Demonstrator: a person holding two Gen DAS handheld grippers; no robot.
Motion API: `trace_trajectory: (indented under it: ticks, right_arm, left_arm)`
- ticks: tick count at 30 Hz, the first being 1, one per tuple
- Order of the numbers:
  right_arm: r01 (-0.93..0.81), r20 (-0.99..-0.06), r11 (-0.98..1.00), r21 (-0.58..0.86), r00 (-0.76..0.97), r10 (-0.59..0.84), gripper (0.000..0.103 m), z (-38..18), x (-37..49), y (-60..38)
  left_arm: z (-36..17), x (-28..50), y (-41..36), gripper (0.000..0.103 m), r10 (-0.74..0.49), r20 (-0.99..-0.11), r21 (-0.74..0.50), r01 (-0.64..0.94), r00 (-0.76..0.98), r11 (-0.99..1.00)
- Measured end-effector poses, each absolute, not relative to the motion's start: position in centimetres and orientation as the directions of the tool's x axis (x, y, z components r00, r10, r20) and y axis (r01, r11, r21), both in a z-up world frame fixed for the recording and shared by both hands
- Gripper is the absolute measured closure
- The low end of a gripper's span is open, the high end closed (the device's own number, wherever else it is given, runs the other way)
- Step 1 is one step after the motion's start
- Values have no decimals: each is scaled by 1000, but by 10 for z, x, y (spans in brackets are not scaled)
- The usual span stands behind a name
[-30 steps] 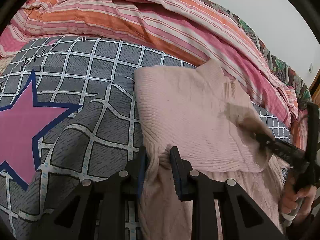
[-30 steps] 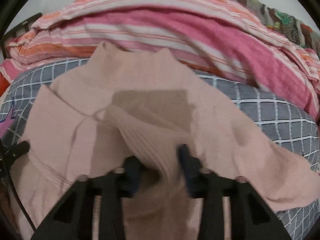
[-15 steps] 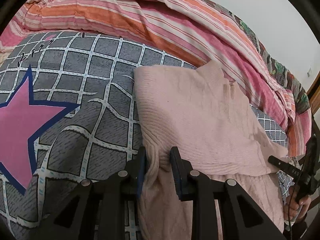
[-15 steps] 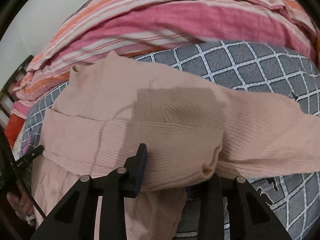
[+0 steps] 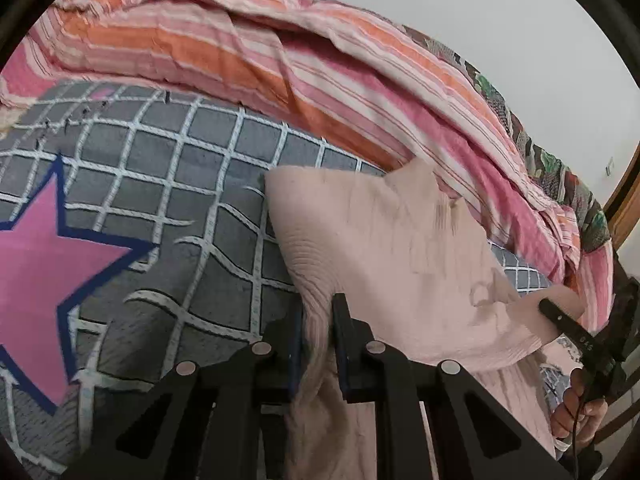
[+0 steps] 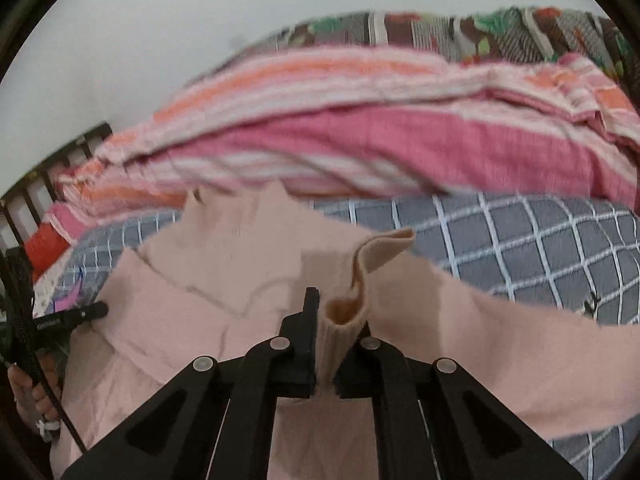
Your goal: Fold small clothes
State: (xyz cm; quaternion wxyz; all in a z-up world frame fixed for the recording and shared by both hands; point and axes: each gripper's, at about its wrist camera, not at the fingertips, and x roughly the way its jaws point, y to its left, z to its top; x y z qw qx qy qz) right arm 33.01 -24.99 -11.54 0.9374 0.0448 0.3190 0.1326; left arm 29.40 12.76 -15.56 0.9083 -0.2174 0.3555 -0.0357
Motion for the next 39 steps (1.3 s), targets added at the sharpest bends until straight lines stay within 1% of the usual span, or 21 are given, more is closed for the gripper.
trace_trajectory:
  ticks: [4, 5, 6, 7, 8, 9, 11, 13, 16, 18, 19, 21, 24, 28, 29, 31, 34, 39]
  right_arm:
    - [-140, -704, 982, 126, 685, 188, 96, -137, 347, -251]
    - [-115, -748, 986, 119, 643, 165, 90, -145, 352, -254]
    - [-102, -767, 988, 118, 622, 156, 84, -148, 353, -256]
    - [-96, -775, 988, 122, 613, 155, 79, -148, 353, -260]
    - [-88, -773, 988, 124, 616, 152, 70, -145, 350, -265]
    - [-71, -769, 991, 112, 625, 132, 65, -140, 345, -271]
    - [-51, -759, 996, 74, 645, 89, 61, -130, 336, -282]
    - [-24, -740, 999, 30, 671, 38, 61, -116, 324, -300]
    - [23, -716, 999, 27, 698, 4, 51, -101, 310, -331]
    - [69, -699, 997, 47, 715, -17, 41, -93, 298, -361]
    - [90, -693, 995, 52, 720, -29, 39, -91, 292, -372]
    - [160, -689, 986, 52, 721, -81, 29, -91, 281, -401]
    - [258, -701, 962, 86, 702, -125, 27, -99, 265, -446]
    - [344, -744, 924, 169, 659, -109, 27, -120, 255, -485]
    - [348, -762, 917, 192, 642, -84, 27, -130, 254, -492]
    - [344, -769, 916, 205, 636, -67, 27, -137, 253, -495]
    - [349, -765, 913, 213, 640, -67, 27, -139, 254, -499]
    - [397, -759, 876, 274, 649, -57, 28, -140, 260, -524]
  left_arm:
    - [-159, 298, 122, 89, -183, -671, -374, -115, 719, 920]
    - [-159, 298, 123, 89, -184, -672, -374, -115, 717, 920]
    - [-160, 298, 123, 87, -185, -675, -376, -117, 714, 919]
    - [-161, 298, 124, 86, -181, -682, -373, -125, 709, 919]
    - [-162, 299, 124, 84, -175, -689, -368, -132, 703, 920]
    - [-163, 299, 124, 83, -171, -694, -363, -136, 699, 922]
    - [-163, 297, 122, 79, -164, -697, -348, -129, 698, 928]
    - [-161, 295, 118, 75, -155, -699, -326, -118, 698, 938]
    - [-160, 294, 113, 68, -148, -702, -299, -99, 697, 949]
    - [-159, 294, 111, 60, -152, -698, -295, -88, 700, 951]
    - [-158, 294, 111, 58, -154, -695, -295, -83, 702, 952]
    - [-158, 293, 112, 48, -163, -690, -299, -73, 706, 951]
    - [-156, 291, 111, 44, -154, -684, -291, -73, 713, 954]
    - [-157, 291, 112, 42, -153, -682, -294, -77, 715, 953]
    - [-157, 291, 112, 42, -154, -683, -295, -77, 714, 953]
    - [-158, 292, 111, 42, -154, -687, -292, -75, 711, 954]
    - [-158, 293, 110, 41, -154, -689, -288, -72, 708, 955]
    - [-159, 295, 109, 40, -163, -693, -291, -67, 702, 954]
